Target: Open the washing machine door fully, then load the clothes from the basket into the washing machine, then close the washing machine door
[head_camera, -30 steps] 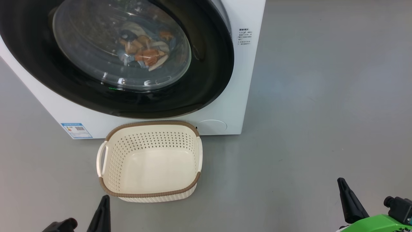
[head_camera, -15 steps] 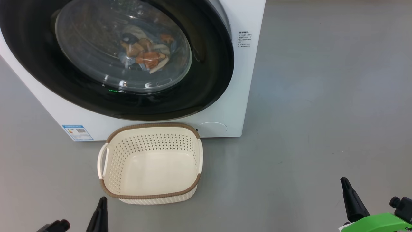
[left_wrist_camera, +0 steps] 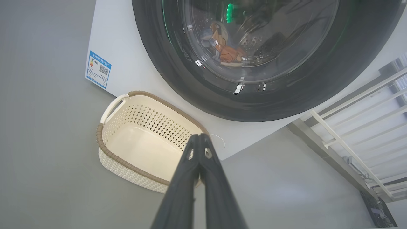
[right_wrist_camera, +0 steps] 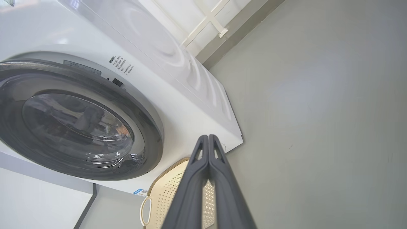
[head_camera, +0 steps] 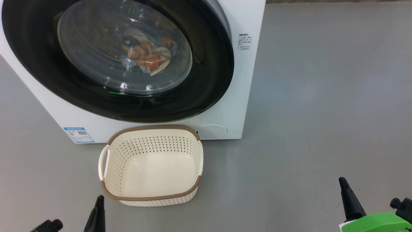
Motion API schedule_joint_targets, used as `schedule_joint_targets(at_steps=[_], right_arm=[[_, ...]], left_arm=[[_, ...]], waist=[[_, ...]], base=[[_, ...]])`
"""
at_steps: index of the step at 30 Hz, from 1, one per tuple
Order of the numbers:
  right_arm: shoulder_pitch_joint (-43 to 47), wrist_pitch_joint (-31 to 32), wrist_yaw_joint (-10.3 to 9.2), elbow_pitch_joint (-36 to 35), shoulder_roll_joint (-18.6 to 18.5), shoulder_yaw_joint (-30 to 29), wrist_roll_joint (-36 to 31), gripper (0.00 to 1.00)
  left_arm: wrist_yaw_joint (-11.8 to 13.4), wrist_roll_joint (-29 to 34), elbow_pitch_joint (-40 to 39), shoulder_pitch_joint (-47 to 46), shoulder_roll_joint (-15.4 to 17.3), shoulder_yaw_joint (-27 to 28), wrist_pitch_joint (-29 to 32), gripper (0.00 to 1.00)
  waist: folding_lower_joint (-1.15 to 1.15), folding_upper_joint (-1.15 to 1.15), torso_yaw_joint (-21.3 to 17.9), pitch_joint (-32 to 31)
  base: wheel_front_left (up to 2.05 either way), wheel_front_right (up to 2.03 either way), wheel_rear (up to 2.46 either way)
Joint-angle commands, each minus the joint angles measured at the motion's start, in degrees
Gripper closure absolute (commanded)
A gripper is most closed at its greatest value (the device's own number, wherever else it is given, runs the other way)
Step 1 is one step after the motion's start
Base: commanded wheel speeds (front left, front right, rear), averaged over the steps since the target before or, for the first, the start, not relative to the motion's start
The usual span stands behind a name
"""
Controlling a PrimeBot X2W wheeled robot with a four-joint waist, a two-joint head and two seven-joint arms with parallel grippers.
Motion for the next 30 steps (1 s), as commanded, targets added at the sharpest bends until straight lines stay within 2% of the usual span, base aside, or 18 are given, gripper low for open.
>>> schedule_joint_targets(at_steps=[1, 30], right_arm=[[-2.02, 0.49, 0.03, -1.60, -0.35, -0.31, 1.77, 1.00], [-3.10, 5.37, 0.06, -2.60, 2.06, -2.13, 15.73, 1.00]], left_arm=[[-0.05, -2.17, -1.04, -2.44, 1.24, 1.29, 0.34, 1.00], [-0.07, -20.09, -0.63, -4.13, 1.39, 3.20, 4.99, 1.00]], waist=[[0.00, 0.00, 0.01, -0.12], [0.00, 0.00, 0.14, -1.54]], base=[[0.00, 0.00, 0.00], [0.00, 0.00, 0.00]])
